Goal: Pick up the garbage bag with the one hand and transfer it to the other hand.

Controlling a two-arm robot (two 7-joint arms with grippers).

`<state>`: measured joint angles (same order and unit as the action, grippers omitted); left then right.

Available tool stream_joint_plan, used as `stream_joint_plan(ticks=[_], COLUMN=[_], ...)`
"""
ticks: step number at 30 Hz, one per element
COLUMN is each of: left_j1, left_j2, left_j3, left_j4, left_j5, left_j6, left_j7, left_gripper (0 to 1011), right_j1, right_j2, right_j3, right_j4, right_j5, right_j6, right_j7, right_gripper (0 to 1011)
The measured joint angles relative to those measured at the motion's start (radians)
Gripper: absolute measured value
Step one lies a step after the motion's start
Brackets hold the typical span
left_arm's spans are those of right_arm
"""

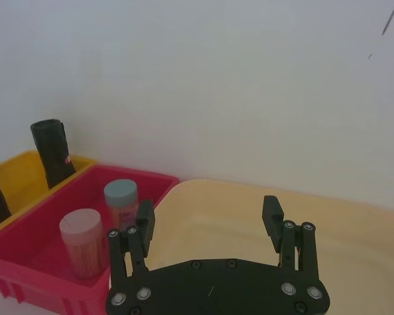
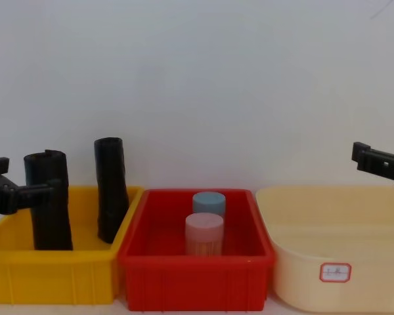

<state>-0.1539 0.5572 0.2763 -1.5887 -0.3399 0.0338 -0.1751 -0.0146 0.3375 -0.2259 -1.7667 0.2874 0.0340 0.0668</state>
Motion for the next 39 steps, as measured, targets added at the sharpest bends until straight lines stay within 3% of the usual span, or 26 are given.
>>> stream_joint_plan(ticks=[21,39], left_j1=[-0.097,-0.185], left_j2=[-0.049,-0.108], left_j3=[-0.017,0.017], left_j4=[0.136,0.236], left_j5=[0.002,0.015], left_j6=[0.025,0.017], left_j7=[-0.004,-0.063], left_gripper=[1001,1002], right_j1=[0.000,0.000], right_j2=[0.000,0.000], right_j3=[0.000,0.000], right_j4=[0.000,0.000], right_j5=[0.000,0.000], right_j6=[0.000,0.000], right_j7=[0.000,0.000], right_gripper=[1001,1001])
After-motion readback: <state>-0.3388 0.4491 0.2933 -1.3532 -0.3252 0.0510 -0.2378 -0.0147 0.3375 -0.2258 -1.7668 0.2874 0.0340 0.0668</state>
